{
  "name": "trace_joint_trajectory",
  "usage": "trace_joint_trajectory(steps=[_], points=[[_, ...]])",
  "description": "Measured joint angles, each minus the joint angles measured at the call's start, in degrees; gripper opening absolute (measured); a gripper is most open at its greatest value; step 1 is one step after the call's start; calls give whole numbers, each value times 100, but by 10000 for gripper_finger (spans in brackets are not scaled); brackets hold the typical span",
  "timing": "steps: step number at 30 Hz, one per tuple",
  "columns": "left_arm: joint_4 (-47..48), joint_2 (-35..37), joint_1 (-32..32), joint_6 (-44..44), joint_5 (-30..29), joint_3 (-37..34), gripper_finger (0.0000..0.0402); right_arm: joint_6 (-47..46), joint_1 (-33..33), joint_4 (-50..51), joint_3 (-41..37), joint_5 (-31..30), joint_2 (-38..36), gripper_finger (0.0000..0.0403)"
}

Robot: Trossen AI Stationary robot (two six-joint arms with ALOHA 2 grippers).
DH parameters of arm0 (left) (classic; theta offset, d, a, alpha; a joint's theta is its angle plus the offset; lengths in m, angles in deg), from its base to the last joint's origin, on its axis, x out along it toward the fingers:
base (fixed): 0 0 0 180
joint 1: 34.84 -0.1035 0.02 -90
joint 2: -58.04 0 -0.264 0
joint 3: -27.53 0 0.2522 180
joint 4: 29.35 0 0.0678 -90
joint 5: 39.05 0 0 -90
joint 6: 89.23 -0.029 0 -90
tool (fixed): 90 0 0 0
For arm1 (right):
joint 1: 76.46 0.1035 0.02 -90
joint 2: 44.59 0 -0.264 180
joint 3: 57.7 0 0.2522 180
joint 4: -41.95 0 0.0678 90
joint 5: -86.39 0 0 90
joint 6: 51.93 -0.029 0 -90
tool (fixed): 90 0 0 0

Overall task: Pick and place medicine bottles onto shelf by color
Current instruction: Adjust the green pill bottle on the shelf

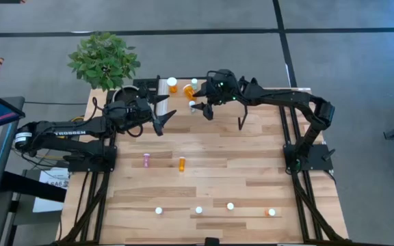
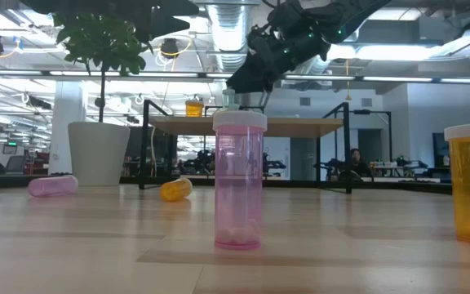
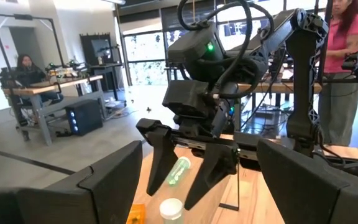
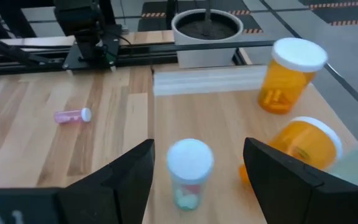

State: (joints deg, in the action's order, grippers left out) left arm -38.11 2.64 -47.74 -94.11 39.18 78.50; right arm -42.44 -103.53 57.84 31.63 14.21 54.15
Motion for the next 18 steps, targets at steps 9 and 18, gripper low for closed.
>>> trace_joint_trajectory(steps=[9,18], points=[[-2,0,-1,4,0,0,306,-8,-2,-42,0,0,0,270],[-2,0,0,2,0,0,306,-67,54,-11,0,-109,0,270]])
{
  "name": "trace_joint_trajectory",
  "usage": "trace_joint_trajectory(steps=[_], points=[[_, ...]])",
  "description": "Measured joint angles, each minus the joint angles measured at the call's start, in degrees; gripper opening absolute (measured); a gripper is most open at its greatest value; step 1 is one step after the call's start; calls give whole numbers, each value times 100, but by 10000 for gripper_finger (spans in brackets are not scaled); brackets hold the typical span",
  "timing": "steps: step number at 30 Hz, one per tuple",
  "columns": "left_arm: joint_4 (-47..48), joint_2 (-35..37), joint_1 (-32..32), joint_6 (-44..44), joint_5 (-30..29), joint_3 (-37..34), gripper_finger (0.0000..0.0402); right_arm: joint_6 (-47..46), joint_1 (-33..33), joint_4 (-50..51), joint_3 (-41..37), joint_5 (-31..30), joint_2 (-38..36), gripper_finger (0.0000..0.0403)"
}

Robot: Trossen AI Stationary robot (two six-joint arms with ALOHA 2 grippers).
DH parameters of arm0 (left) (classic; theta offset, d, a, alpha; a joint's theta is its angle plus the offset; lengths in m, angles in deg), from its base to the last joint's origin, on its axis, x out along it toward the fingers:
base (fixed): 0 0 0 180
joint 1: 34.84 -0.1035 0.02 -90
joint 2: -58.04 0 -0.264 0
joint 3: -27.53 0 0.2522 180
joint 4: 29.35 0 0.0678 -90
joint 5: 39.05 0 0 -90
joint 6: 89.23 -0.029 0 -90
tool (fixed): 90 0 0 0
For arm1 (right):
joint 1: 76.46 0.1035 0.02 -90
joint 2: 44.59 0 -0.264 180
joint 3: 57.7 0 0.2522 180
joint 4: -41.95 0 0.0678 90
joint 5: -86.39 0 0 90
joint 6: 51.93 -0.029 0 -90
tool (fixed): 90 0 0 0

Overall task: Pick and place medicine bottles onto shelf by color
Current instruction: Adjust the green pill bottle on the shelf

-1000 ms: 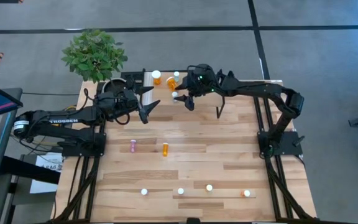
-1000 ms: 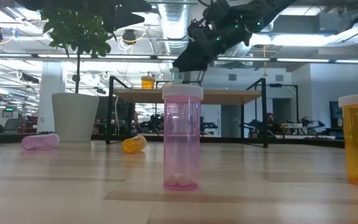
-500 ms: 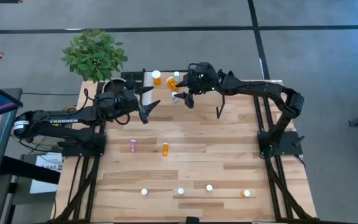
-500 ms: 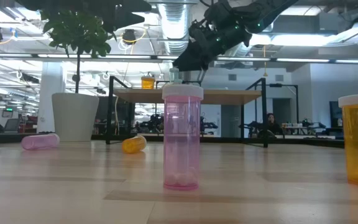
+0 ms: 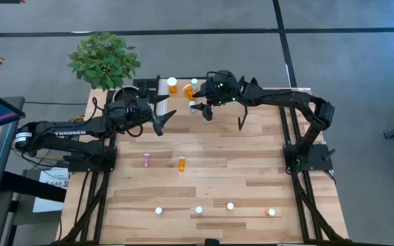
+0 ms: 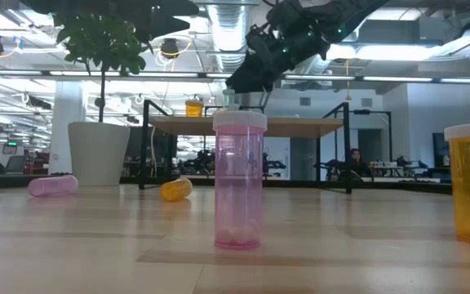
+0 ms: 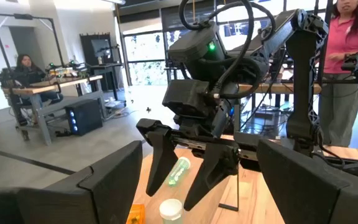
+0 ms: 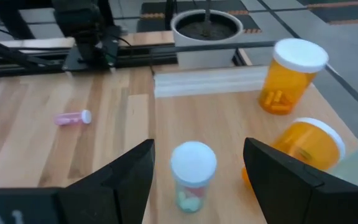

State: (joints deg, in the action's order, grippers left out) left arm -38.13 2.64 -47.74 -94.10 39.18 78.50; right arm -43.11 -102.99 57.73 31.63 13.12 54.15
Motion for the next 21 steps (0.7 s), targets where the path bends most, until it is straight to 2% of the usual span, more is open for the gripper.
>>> trace_joint_trajectory(steps=[4,21], points=[[0,0,0,0,0,0,306,2,65,95,0,-363,0,270],[0,0,0,-2,0,0,306,-282,114,71,0,-492,36,270]])
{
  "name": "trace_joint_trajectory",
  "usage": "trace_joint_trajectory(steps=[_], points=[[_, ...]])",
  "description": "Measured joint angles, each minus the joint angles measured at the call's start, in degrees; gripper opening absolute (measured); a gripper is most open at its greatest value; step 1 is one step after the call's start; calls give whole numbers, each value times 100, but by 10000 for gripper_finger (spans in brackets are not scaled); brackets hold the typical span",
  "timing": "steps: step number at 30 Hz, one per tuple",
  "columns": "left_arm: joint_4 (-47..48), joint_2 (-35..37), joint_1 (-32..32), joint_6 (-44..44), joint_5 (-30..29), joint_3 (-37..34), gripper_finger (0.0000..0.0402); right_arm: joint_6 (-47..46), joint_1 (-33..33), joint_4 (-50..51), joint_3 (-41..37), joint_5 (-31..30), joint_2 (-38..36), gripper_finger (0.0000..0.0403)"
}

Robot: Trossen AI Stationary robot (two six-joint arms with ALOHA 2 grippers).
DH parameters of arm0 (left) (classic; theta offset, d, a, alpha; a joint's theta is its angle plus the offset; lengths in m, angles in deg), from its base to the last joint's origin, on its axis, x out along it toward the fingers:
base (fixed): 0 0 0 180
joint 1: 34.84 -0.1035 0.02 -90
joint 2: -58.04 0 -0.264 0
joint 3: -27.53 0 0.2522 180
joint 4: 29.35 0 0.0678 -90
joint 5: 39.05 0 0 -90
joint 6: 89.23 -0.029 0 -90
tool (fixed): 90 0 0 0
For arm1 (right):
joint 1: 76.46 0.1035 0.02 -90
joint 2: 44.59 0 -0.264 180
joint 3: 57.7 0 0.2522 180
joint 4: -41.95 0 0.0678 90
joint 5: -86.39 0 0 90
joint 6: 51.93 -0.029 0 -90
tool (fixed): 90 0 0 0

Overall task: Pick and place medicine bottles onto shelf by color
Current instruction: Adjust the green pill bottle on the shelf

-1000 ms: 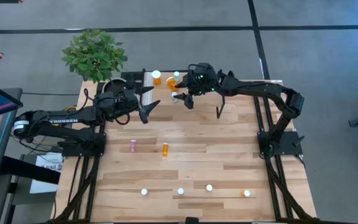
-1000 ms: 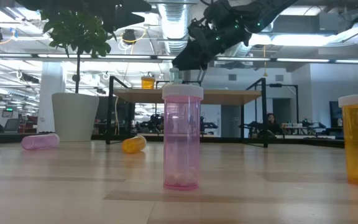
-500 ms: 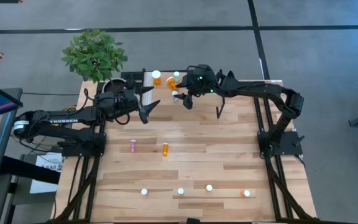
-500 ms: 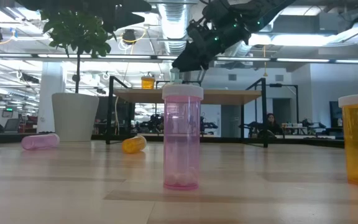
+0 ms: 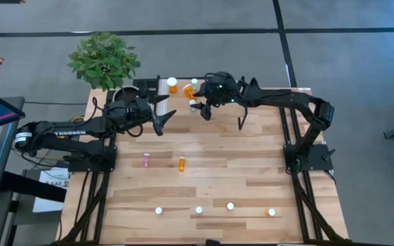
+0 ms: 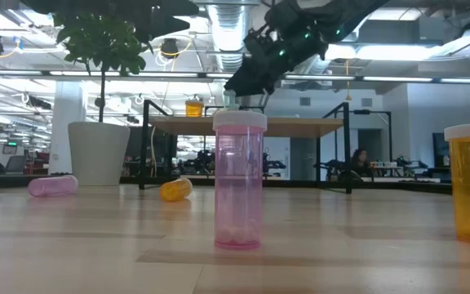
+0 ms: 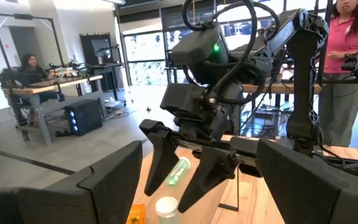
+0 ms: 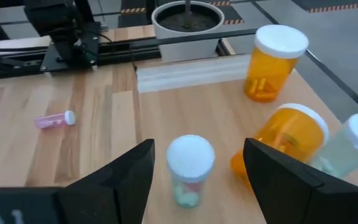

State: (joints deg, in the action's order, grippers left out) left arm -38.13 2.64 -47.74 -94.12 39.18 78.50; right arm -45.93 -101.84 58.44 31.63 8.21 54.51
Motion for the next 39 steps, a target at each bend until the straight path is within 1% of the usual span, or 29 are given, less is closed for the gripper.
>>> trace_joint_trajectory(steps=[2,4,6,10,19,22,32,39], points=[[0,0,0,0,0,0,306,-41,52,-103,11,-2,139,270],[0,0,0,0,0,0,306,-94,31,36,-20,14,214,270],[11,0,0,0,0,0,306,-125,48,-205,16,38,361,270],[30,0,0,0,0,0,306,-153,12,-167,-5,36,584,270],[38,0,0,-10,0,0,306,-148,13,-172,-5,35,589,263],[39,0,0,-11,0,0,306,-122,13,-203,-5,33,565,247],[48,0,0,-11,0,0,306,-78,-14,29,-5,29,480,163],[81,0,2,-29,0,0,306,-16,-73,262,7,24,252,136]])
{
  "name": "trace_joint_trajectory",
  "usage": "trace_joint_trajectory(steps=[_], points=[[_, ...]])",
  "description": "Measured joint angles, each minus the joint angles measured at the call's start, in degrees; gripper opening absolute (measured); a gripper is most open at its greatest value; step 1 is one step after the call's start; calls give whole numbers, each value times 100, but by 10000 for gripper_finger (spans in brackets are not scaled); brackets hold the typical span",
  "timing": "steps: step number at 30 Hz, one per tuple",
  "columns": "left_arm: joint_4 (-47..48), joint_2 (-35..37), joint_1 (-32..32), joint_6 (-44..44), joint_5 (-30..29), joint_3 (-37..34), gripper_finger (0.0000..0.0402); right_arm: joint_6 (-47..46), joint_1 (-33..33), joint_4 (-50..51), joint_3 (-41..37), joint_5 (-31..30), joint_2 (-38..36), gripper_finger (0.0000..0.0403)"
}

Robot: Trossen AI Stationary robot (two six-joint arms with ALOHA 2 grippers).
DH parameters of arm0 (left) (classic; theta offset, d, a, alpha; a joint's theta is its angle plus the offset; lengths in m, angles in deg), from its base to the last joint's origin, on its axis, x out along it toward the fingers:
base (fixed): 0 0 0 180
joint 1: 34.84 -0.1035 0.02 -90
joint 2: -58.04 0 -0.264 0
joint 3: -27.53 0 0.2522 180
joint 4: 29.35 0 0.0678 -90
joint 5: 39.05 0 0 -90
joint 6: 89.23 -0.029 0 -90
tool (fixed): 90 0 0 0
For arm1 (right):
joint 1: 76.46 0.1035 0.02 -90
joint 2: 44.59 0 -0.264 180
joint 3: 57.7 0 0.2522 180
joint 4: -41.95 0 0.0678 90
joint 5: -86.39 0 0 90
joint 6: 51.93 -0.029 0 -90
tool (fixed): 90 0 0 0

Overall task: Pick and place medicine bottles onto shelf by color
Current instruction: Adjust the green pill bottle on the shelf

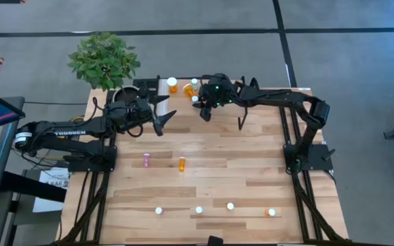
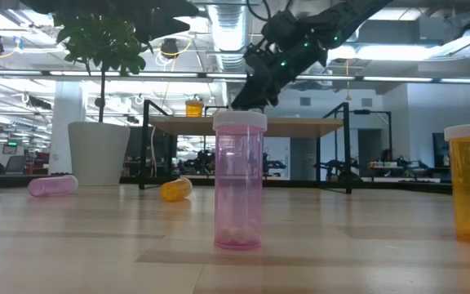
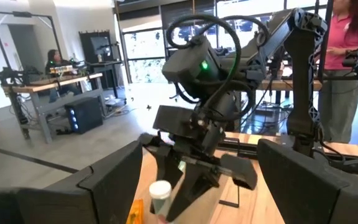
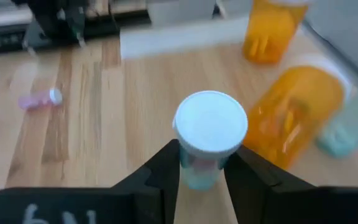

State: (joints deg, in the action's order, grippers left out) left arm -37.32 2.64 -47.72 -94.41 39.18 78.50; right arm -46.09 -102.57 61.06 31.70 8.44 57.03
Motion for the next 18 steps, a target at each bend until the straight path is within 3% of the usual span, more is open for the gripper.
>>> trace_joint_trajectory(steps=[11,18], points=[[1,0,-2,5,-2,0,306,37,-146,644,-16,-4,-270,133],[20,0,-2,9,0,0,306,-64,-212,172,-686,1,-779,131]])
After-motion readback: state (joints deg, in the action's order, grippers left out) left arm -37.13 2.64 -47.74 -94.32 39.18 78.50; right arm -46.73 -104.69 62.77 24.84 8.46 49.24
